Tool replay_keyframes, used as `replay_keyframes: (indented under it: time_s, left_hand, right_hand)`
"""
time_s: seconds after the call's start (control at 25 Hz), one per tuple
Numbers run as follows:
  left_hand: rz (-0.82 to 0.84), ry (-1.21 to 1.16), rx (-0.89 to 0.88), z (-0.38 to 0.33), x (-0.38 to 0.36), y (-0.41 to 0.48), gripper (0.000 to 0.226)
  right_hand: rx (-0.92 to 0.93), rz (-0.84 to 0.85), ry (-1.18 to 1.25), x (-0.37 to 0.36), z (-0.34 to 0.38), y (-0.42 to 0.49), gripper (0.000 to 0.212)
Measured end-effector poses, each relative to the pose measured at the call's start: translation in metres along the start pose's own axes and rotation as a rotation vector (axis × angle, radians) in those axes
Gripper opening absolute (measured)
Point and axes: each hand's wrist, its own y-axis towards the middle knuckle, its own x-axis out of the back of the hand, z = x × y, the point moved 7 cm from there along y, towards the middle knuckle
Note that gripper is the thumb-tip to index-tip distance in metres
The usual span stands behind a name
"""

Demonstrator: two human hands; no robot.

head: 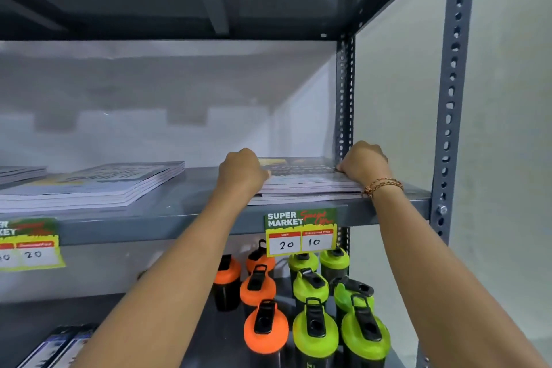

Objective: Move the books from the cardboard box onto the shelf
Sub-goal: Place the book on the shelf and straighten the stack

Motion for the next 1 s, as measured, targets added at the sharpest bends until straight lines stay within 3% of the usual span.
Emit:
replay_keyframes:
  time_s: [0.2,0.36,0.44,0.8,0.92,1.0]
  left_hand:
    - [-0.009,-0.049,-0.01,0.003,0.003,-0.007,0.055]
    - [-0.033,-0.034,-0.048,0.0,0.002,-0.014,0.061]
    - [-0.054,-0.039,-0.049,0.002,0.003,-0.016,0.062]
    - [-0.064,-0.139,-0.083,0.004,0.005,-0.025,0.061]
    - [-0.057,-0.231,-0.119,0.005,0.011,-0.033,0.038]
    - [-0.073,-0.23,-0.12,0.006,0.015,-0.037,0.049]
  right_hand:
    - [0.091,-0.08,0.049,0.012,-0.004,-0.018,0.02]
    - [0.17,0.098,0.128,0.019,-0.01,-0.043,0.055]
    - [0.226,0.168,0.128,0.021,-0.012,-0.055,0.062]
    - [0.311,0.049,0.149,0.028,-0.013,-0.065,0.047]
    - [0.297,-0.063,0.184,0.035,-0.024,-0.07,0.028]
    - [0.285,-0.079,0.195,0.037,-0.028,-0.07,0.026]
